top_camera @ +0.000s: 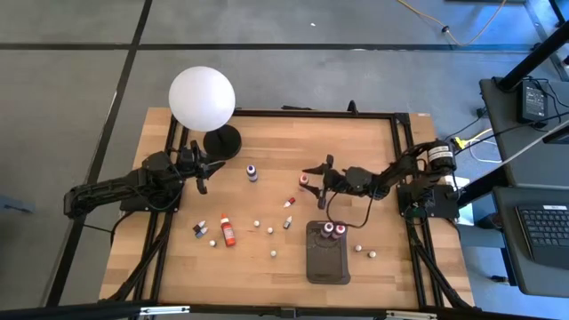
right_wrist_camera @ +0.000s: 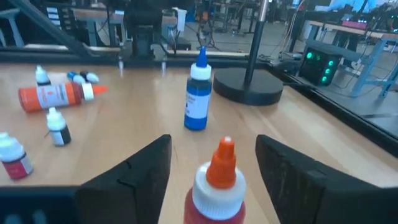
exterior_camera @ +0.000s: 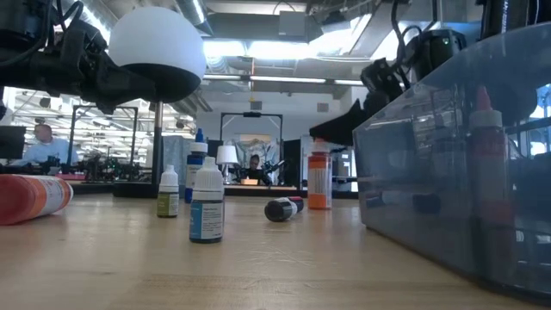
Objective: Pick & Place food coloring
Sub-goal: Put the large orange food coloring bottle into the black bin
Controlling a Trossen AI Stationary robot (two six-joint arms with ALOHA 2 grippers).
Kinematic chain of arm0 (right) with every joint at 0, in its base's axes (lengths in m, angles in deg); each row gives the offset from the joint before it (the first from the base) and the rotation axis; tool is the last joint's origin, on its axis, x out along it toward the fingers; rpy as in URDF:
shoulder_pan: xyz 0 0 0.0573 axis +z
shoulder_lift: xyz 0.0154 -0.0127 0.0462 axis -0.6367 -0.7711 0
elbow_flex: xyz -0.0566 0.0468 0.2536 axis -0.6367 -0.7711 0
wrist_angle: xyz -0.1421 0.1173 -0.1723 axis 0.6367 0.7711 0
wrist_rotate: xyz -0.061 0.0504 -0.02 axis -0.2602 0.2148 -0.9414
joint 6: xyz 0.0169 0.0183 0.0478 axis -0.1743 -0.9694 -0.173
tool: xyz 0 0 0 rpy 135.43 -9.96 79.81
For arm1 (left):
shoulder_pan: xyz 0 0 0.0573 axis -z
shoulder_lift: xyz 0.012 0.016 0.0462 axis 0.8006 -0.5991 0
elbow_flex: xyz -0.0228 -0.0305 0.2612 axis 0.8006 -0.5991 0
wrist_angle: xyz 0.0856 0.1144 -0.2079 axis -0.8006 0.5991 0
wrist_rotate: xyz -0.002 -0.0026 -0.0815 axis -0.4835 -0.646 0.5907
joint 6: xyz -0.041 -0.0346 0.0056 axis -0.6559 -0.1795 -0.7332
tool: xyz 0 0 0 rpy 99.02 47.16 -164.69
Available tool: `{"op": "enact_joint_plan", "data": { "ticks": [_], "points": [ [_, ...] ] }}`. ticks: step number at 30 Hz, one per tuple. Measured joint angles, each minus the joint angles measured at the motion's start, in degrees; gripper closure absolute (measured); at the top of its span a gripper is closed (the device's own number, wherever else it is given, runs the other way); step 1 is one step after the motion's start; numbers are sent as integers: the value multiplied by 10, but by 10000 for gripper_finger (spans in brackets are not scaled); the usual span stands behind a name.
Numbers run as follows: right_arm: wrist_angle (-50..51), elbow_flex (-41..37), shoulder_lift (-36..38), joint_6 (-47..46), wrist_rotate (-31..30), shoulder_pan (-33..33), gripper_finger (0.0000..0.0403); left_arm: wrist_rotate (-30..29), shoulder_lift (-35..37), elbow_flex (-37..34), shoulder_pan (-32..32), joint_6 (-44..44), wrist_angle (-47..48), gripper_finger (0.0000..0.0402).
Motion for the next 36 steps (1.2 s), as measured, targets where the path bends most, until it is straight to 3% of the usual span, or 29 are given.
{"op": "enact_joint_plan", "data": {
  "ticks": [5,9,11,14,17,20,23,25,32,36],
  "points": [
    [3,0,29,2,-7,0,158,0,0,0,0,0,0,308],
    [22,0,80,0,-77,0,158,0,0,0,0,0,0,306],
    [78,5,120,1,-110,0,158,0,0,0,0,0,0,307],
    [237,36,192,-3,-135,0,158,1,0,0,0,0,0,310],
    [471,105,251,-23,-134,0,158,1,0,0,0,0,0,311],
    [713,205,269,-38,-135,0,158,1,0,0,0,0,0,310],
    [862,292,264,-45,-134,0,158,1,0,0,0,0,0,309],
    [898,326,263,-41,-119,0,158,1,0,0,0,0,0,309],
    [906,349,260,46,73,-10,158,2,0,0,0,0,0,309],
    [907,339,244,60,90,-14,158,2,0,0,0,0,0,307]
  ]
}}
